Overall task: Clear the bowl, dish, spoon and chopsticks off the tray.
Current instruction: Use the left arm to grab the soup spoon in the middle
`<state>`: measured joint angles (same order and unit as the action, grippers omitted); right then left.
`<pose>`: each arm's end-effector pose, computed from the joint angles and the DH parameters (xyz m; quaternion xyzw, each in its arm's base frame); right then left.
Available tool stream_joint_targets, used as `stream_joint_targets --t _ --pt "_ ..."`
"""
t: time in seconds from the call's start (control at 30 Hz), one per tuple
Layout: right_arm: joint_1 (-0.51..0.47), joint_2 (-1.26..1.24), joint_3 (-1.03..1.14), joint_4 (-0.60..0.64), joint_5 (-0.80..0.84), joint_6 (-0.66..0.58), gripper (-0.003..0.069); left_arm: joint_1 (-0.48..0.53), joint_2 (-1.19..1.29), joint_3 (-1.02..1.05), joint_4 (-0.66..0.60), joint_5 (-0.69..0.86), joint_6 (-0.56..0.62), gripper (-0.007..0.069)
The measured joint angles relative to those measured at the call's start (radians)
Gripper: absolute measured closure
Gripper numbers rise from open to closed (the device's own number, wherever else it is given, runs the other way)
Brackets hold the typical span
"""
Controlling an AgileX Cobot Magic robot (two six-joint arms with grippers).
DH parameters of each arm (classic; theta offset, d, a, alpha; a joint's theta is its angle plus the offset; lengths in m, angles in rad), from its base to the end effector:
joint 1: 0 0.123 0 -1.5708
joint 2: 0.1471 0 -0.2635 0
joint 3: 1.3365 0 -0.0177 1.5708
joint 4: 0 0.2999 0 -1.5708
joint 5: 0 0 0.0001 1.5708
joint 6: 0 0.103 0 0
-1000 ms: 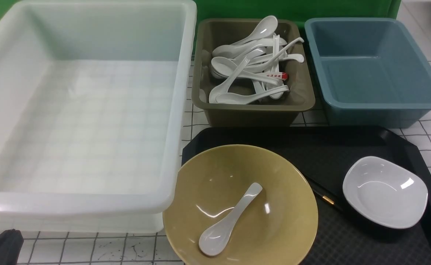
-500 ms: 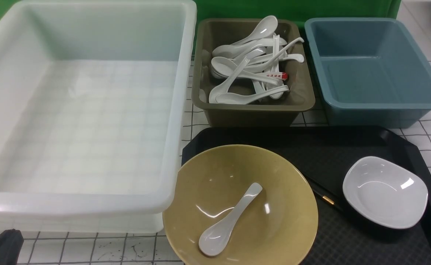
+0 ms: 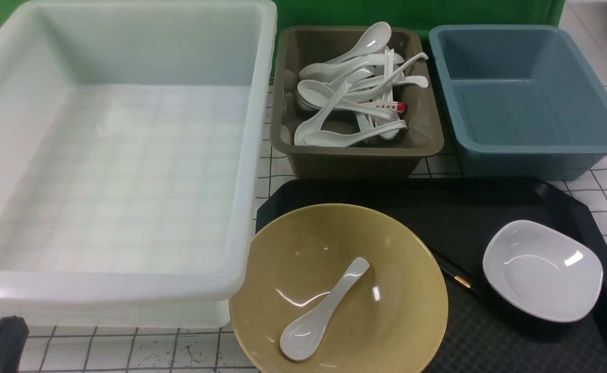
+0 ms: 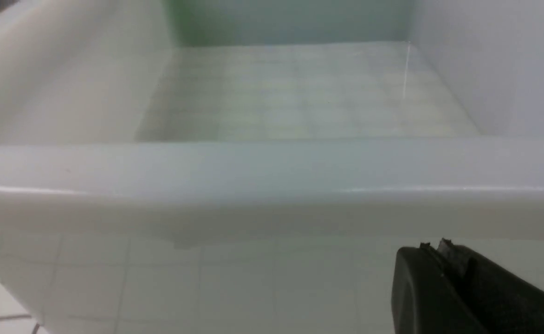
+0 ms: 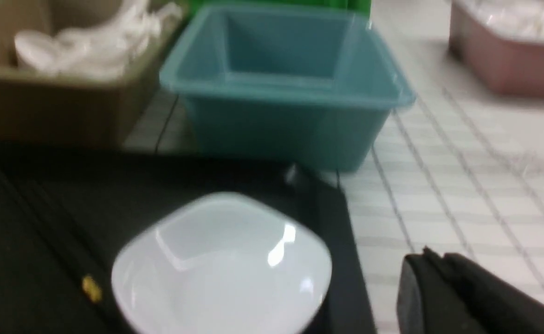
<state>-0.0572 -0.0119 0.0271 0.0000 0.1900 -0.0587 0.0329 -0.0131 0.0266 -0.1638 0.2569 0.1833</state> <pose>0.1388 -0.0079 0.1855 -0.0006 0.7476 -0.0385 0.6631 0.1379 0.0003 0.1794 0.0102 0.7677 0.0026 0.6408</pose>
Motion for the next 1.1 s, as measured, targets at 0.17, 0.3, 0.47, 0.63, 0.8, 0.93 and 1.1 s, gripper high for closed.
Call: stream_joint_targets --t 0.17,0.3,0.47,0.63,0.8,0.93,1.1 --pt "0.0 0.0 0.001 0.006 -0.208 0.002 0.058 0.0 0.0 0.0 -0.003 -0.241 -0.001 0.0631" --pt "0.0 0.0 0.001 0.0 -0.387 0.059 0.0575 0.0 0.0 0.0 -0.014 -0.464 -0.021 0.0631" --pt "0.0 0.0 0.001 0.006 -0.625 0.23 0.0571 0.0 0.0 0.0 -0.026 -0.716 -0.141 0.0631" --pt "0.0 0.012 -0.089 0.006 -0.674 0.239 0.058 0.0 0.079 -0.208 0.023 -0.638 -0.183 0.0631" --pt "0.0 0.14 -0.384 0.006 -0.276 0.232 0.0616 0.0 0.389 -0.537 0.034 -0.316 -0.237 0.0631" --pt "0.0 0.347 -0.571 0.013 0.122 0.151 0.0616 -0.036 0.671 -0.734 -0.059 -0.026 -0.301 0.0631" --pt "0.032 0.504 -0.625 0.111 0.385 -0.049 0.0616 -0.215 1.002 -0.922 -0.202 0.315 -0.097 0.0631"
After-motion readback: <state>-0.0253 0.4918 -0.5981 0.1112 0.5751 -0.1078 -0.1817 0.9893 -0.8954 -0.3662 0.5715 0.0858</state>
